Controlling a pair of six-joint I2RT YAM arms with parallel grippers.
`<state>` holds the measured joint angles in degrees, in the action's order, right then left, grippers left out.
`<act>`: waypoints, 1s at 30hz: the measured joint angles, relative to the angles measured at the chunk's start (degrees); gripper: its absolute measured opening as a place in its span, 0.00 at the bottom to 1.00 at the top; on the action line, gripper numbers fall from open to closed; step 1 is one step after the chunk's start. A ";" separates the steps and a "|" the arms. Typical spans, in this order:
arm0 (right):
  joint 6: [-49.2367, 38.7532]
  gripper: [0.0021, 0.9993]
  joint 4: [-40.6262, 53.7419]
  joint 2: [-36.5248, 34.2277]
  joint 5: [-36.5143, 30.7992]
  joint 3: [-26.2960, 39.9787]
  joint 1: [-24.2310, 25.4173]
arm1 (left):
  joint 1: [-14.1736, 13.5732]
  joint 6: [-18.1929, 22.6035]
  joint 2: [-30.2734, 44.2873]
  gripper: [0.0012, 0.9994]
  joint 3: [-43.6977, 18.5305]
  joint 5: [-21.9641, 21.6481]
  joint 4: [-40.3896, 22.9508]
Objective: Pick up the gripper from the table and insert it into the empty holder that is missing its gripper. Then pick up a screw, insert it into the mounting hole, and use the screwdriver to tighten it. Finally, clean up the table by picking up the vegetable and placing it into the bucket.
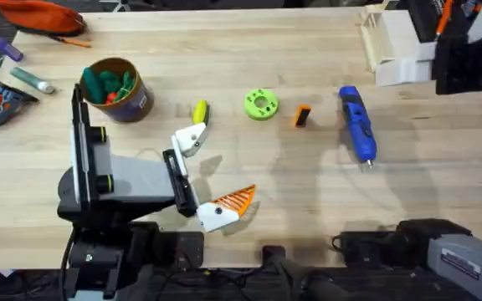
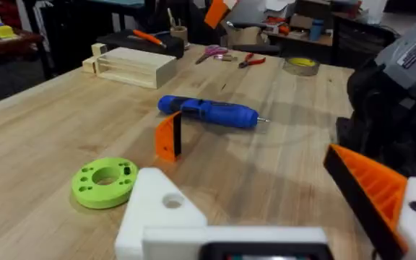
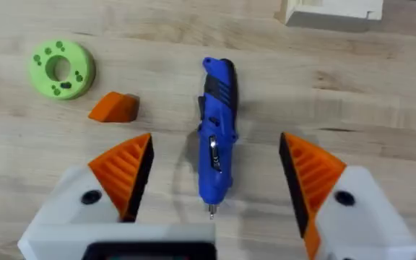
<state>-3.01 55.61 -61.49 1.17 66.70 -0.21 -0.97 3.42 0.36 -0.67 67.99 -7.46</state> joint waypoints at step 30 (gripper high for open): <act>36.05 0.99 6.85 -1.07 -11.12 0.07 -20.96 | 0.00 0.00 0.00 0.99 0.00 0.00 0.00</act>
<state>33.05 62.47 -62.56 -9.95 66.77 -21.17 -0.97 3.42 0.36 -0.67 67.99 -7.46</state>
